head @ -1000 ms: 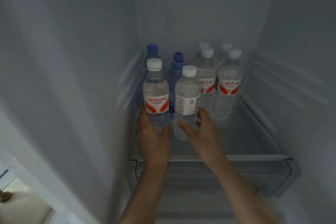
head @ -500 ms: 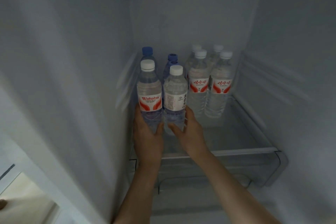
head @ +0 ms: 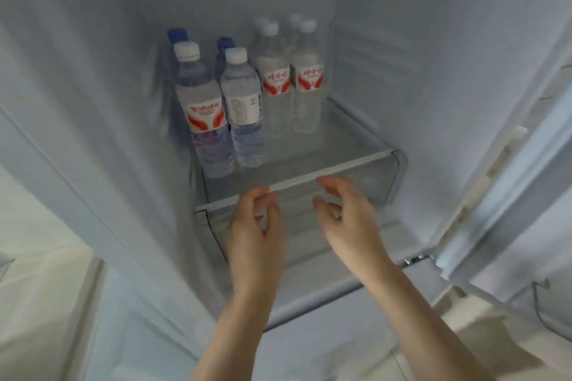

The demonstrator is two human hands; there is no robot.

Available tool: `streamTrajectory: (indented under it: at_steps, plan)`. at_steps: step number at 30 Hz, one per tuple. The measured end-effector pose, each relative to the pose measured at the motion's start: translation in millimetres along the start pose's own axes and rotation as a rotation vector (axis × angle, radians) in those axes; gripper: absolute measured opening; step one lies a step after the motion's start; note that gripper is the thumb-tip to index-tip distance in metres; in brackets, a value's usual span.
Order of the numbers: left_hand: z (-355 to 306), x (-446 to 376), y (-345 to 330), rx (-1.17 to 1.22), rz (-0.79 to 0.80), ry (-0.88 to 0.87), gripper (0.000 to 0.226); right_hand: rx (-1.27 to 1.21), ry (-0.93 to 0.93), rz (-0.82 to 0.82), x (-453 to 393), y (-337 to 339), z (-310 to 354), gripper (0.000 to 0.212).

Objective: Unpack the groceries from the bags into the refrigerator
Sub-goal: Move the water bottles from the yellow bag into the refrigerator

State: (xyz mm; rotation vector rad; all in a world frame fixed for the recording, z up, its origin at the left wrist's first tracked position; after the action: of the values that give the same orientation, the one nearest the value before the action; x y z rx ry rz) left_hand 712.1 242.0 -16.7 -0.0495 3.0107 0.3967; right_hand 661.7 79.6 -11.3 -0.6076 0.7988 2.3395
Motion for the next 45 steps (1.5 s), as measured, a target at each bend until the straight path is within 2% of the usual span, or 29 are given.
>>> streamTrajectory:
  at_steps: [4, 12, 19, 25, 31, 34, 39, 45]
  plan:
    - [11.5, 52.1, -20.1, -0.103, 0.215, -0.037, 0.016, 0.059, -0.113, -0.085, 72.9, 39.6, -10.9, 0.027]
    - [61.1, 179.5, -73.5, -0.359, 0.608, -0.224, 0.011, 0.252, -0.441, -0.119, 244.4, 119.0, -33.6, 0.028]
    - [93.1, 320.3, -116.8, -0.496, 1.005, -0.282, 0.01, 0.312, -0.706, -0.245, 391.6, 200.2, -29.1, 0.028]
    - [108.2, 475.7, -152.3, -0.569, 1.243, -0.294, 0.012, 0.394, -0.858, -0.325, 517.1, 300.8, -9.7, 0.026]
    - [105.9, 622.5, -178.0, -0.608, 1.406, -0.285, 0.017, 0.385, -0.973, -0.337, 611.8, 374.9, -2.5, 0.024]
    - [97.5, 667.7, -201.4, -0.629, 1.454, -0.313, 0.017, 0.377, -1.026, -0.366, 646.2, 409.0, -3.3, 0.023]
    - [88.4, 691.6, -252.0, -0.639, 1.432, -0.326, 0.013, 0.352, -1.109, -0.408, 676.2, 461.8, -24.1, 0.022]
    - [84.3, 694.3, -334.9, -0.696, 1.421, -0.314, 0.017, 0.339, -1.144, -0.384, 664.2, 534.9, -88.6, 0.028]
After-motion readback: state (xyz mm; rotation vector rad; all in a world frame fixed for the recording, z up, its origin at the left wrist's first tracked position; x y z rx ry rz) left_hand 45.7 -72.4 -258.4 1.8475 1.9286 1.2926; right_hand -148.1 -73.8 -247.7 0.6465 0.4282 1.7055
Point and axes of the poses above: each hand's wrist, its own x-axis away from the middle knuckle, its own y-axis out of the back of the hand, z = x × y, the point moved 7 cm from there along -x, towards the middle knuckle, and after that the axes turned 12 degrees about y, right-handed, at the moved point
